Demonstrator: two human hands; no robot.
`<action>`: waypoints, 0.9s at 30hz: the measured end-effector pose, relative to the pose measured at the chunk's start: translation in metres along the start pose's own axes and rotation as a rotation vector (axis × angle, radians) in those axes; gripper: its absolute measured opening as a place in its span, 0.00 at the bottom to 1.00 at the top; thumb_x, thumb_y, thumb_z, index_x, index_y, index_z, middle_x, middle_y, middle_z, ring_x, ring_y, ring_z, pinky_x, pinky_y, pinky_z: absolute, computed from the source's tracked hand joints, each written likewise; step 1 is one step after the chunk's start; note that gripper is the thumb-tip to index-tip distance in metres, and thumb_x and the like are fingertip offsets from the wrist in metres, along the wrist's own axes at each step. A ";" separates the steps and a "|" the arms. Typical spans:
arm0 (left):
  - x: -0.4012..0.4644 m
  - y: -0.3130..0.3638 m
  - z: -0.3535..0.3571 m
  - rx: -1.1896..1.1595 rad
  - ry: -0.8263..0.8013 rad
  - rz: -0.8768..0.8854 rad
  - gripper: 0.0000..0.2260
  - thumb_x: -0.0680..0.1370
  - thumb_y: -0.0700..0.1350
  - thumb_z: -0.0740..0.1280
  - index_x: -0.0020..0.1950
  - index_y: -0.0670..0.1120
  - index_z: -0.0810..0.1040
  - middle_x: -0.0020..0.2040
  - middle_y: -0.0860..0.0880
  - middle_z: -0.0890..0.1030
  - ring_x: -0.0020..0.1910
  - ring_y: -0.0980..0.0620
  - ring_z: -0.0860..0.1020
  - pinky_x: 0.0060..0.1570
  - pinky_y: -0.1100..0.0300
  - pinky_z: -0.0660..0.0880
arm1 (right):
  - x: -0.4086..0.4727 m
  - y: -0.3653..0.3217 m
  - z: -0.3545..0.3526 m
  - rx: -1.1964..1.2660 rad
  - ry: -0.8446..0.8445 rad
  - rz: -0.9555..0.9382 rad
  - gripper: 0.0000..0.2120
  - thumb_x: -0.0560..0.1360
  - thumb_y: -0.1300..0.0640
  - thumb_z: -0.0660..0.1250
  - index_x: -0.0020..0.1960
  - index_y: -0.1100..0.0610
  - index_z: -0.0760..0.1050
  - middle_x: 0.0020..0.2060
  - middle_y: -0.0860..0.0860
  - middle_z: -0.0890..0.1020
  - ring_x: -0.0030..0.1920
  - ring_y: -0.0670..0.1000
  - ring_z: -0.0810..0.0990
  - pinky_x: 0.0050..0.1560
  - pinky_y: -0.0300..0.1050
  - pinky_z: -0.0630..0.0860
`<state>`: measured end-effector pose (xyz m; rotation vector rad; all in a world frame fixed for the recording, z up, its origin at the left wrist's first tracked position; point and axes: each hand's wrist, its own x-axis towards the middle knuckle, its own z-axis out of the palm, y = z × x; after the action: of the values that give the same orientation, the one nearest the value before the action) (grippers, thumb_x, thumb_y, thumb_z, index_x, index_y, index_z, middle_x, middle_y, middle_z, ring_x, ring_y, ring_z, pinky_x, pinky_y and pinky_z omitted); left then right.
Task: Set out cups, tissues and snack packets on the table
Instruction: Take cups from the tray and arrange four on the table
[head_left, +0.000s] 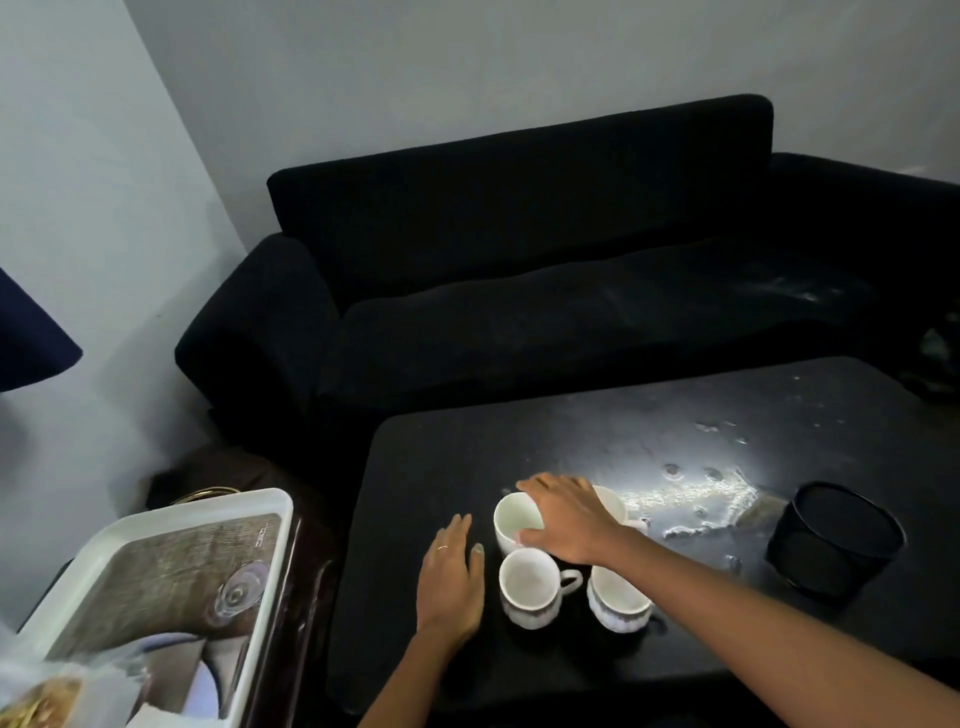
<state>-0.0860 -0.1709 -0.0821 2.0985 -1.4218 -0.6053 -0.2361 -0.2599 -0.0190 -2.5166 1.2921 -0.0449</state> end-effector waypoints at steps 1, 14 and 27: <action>0.004 -0.001 0.002 0.056 0.002 0.008 0.22 0.83 0.47 0.54 0.77 0.49 0.57 0.78 0.51 0.58 0.77 0.52 0.53 0.76 0.54 0.52 | 0.001 -0.003 0.001 -0.001 -0.010 -0.002 0.31 0.72 0.43 0.64 0.72 0.53 0.62 0.68 0.52 0.69 0.67 0.55 0.68 0.67 0.50 0.59; 0.052 -0.017 0.025 0.297 0.077 0.117 0.23 0.83 0.49 0.50 0.78 0.50 0.53 0.79 0.53 0.54 0.78 0.54 0.48 0.76 0.54 0.42 | 0.027 -0.003 0.015 0.192 0.005 0.063 0.34 0.69 0.44 0.71 0.70 0.53 0.65 0.66 0.51 0.71 0.68 0.53 0.66 0.61 0.47 0.67; 0.052 -0.024 0.030 0.329 0.137 0.061 0.27 0.81 0.57 0.48 0.79 0.51 0.50 0.79 0.53 0.50 0.78 0.54 0.44 0.74 0.54 0.37 | 0.137 0.010 0.002 0.285 0.063 0.132 0.35 0.67 0.50 0.75 0.70 0.58 0.66 0.67 0.57 0.70 0.67 0.57 0.69 0.65 0.49 0.66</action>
<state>-0.0698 -0.2175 -0.1240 2.2838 -1.5857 -0.2075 -0.1622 -0.3743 -0.0394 -2.2024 1.3658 -0.2614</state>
